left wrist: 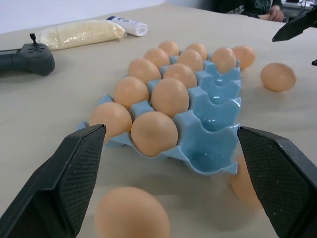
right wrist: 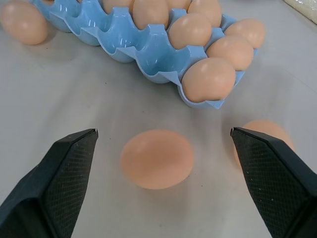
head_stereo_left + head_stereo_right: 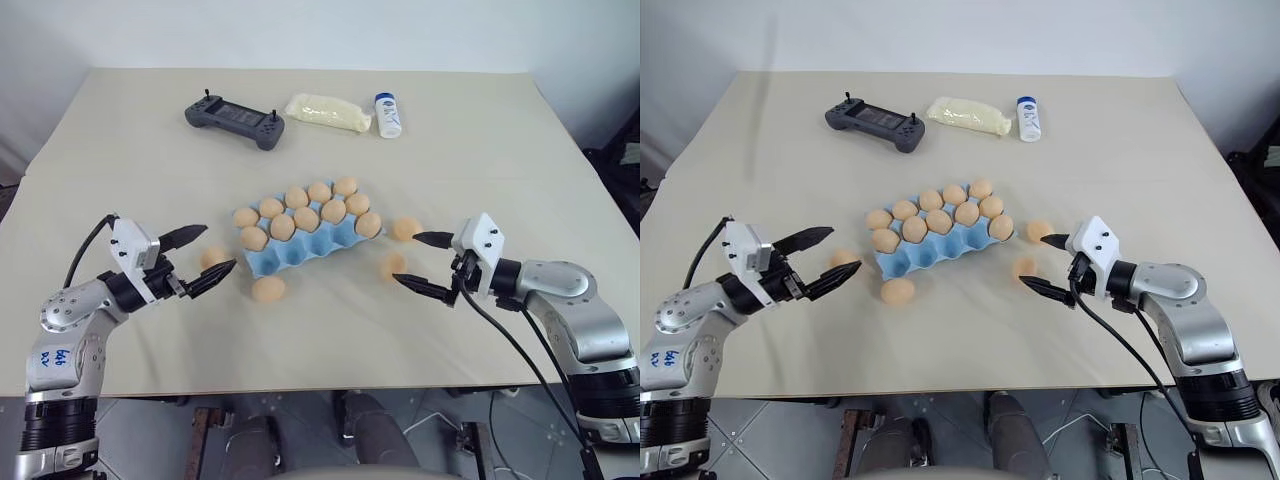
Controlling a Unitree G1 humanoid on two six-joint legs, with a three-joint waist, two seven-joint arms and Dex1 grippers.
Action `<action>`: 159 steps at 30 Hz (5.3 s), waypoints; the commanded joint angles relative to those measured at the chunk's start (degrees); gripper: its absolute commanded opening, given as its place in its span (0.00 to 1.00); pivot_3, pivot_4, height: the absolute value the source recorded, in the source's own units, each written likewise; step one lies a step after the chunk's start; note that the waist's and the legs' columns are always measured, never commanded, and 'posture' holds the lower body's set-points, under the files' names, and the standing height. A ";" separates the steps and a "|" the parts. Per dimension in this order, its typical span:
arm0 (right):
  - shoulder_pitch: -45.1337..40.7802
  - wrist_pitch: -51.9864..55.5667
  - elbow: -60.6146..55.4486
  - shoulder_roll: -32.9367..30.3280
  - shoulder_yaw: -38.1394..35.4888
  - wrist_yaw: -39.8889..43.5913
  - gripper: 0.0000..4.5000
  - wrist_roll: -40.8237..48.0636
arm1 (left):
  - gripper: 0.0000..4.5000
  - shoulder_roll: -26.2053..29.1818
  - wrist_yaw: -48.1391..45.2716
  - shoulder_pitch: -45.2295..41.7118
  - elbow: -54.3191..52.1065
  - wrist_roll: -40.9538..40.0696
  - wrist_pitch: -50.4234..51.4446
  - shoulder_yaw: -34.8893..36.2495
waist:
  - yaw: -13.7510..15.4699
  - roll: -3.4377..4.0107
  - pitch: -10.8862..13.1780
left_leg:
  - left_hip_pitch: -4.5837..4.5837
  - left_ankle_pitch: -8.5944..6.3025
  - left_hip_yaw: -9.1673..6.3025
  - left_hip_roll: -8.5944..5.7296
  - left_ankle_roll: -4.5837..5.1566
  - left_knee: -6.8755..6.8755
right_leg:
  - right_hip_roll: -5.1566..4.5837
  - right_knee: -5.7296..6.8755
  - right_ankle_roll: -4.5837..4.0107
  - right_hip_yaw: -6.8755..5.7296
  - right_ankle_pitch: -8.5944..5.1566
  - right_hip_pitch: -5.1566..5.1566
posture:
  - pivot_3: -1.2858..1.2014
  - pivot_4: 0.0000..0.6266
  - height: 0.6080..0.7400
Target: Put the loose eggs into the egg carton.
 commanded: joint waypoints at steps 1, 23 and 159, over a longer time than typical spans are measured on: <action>0.54 -0.90 -1.54 -0.23 -2.91 -0.70 1.00 0.78 | 1.00 -0.52 0.44 -0.94 -0.18 -0.12 -2.00 0.31 | 0.03 0.00 0.00 | 0.00 0.00 0.00 0.00 0.00 0.00 | 0.00 0.00 0.05 0.00 0.03 0.00 | 0.52 0.24 1.00; 14.99 15.06 -18.07 -6.54 -10.56 -3.27 1.00 7.72 | 1.00 1.37 -1.61 1.93 -5.72 -2.61 4.92 -2.16 | 0.56 -0.02 -0.01 | 0.06 -0.05 0.01 0.00 0.04 0.07 | 0.03 0.00 -0.07 0.06 -0.04 0.04 | 0.52 0.24 1.00; -22.27 -6.21 33.03 9.22 3.27 -1.09 0.55 -10.05 | 1.00 -1.58 3.77 11.60 -12.67 -3.42 0.72 2.20 | -0.29 0.06 0.04 | 0.01 -0.22 0.20 0.02 0.14 0.21 | -0.04 -0.01 0.09 0.05 0.07 0.01 | 0.52 0.24 1.00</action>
